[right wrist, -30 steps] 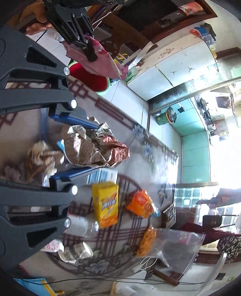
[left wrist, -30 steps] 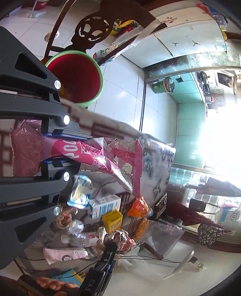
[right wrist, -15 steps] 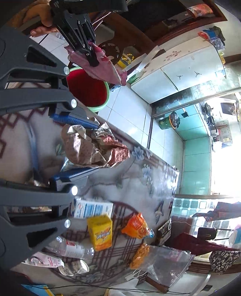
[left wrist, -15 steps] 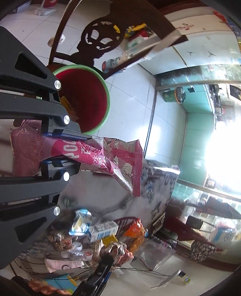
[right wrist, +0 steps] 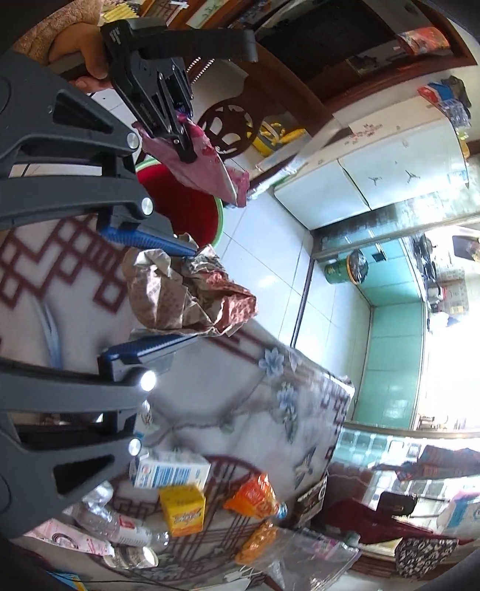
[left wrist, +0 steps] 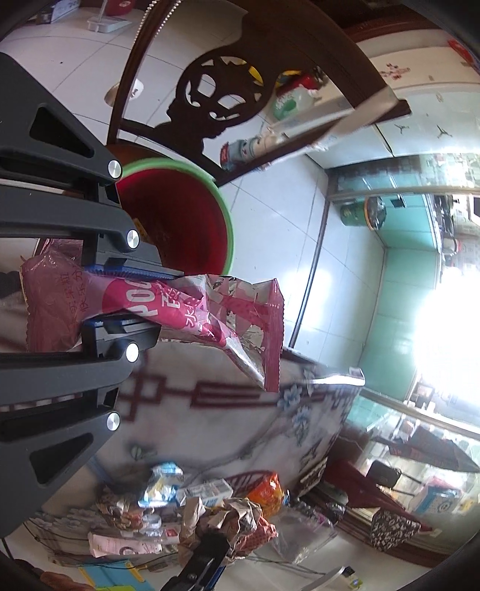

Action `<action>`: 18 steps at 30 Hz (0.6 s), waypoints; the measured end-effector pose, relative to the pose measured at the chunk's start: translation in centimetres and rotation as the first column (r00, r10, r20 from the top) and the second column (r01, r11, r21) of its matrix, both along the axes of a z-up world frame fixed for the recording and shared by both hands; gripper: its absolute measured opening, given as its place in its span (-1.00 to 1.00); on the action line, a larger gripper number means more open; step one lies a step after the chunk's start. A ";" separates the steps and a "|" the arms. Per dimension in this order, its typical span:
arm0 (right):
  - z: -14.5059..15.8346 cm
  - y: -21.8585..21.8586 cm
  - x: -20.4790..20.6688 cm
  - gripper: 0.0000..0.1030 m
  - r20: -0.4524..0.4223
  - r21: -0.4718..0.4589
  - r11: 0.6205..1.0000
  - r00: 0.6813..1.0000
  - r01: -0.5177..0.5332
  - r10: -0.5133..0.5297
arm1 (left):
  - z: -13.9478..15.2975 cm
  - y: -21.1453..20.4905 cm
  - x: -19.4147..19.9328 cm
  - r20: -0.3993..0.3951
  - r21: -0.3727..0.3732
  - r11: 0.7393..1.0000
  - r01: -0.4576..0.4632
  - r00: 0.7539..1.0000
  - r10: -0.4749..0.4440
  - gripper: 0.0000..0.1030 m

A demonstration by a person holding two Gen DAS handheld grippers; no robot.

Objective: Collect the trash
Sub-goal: 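Carry both wrappers over the red bucket and open both grippers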

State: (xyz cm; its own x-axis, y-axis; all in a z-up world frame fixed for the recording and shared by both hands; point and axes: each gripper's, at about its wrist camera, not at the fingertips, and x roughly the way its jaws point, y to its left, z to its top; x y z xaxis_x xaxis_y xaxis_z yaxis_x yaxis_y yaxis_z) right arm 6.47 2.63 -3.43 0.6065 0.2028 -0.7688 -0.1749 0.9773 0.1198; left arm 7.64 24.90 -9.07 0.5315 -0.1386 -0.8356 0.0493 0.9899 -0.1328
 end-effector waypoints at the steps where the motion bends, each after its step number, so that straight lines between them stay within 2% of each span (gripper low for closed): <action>1: -0.2 0.6 0.1 -0.21 -0.004 0.000 1.000 1.000 -0.007 0.007 | -0.3 0.5 0.1 -0.006 0.003 1.000 -0.010 1.000 0.010 -0.73; 7: -3.4 3.7 1.8 -0.21 -0.072 0.047 0.996 0.994 -0.078 0.081 | -2.4 3.2 0.6 -0.055 0.012 0.998 -0.063 0.996 0.064 -0.73; 18: -8.0 8.3 3.1 -0.19 -0.188 0.096 0.980 0.964 -0.175 0.190 | -5.4 6.3 1.4 -0.130 0.005 0.990 -0.138 0.982 0.138 -0.73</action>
